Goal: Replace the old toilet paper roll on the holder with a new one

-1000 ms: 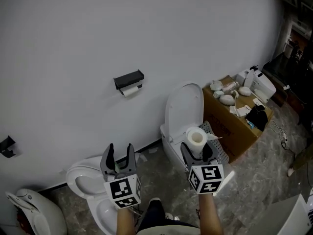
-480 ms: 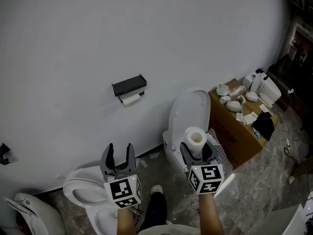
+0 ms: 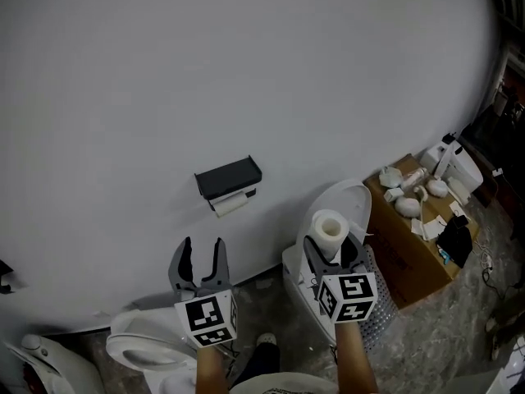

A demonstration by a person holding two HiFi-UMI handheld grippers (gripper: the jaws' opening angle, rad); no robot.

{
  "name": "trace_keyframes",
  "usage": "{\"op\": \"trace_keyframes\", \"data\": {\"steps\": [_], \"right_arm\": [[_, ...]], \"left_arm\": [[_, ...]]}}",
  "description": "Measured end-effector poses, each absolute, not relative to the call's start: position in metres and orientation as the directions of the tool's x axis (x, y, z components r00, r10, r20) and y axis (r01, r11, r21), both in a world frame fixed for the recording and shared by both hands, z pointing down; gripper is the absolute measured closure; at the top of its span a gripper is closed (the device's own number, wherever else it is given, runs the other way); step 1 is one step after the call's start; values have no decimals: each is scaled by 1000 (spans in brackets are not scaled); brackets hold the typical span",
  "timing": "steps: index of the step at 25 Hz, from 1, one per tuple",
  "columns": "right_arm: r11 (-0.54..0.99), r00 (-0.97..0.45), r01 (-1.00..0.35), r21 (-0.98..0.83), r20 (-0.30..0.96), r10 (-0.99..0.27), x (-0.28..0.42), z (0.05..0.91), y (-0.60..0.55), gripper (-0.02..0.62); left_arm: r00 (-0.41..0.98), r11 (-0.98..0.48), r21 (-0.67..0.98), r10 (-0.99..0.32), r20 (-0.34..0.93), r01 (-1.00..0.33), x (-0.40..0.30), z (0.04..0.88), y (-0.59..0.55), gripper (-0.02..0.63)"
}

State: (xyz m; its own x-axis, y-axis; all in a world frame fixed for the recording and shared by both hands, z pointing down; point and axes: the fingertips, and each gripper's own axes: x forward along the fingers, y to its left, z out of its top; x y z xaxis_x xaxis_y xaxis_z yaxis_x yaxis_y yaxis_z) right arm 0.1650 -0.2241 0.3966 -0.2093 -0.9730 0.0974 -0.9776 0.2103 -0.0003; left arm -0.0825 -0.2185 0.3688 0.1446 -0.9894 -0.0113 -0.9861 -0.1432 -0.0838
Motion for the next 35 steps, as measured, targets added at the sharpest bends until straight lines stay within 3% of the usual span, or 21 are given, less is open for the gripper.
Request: {"op": "trace_keyframes", "data": {"steps": [12, 35], "right_arm": [[253, -254, -967, -15, 96, -963, 151, 397, -314, 295], [386, -383, -923, -7, 142, -913, 139, 405, -384, 295]], "left_arm": [[105, -104, -110, -995, -1, -988, -98, 366, -297, 377], [-43, 35, -148, -998, 52, -988, -108, 375, -332, 377]]}}
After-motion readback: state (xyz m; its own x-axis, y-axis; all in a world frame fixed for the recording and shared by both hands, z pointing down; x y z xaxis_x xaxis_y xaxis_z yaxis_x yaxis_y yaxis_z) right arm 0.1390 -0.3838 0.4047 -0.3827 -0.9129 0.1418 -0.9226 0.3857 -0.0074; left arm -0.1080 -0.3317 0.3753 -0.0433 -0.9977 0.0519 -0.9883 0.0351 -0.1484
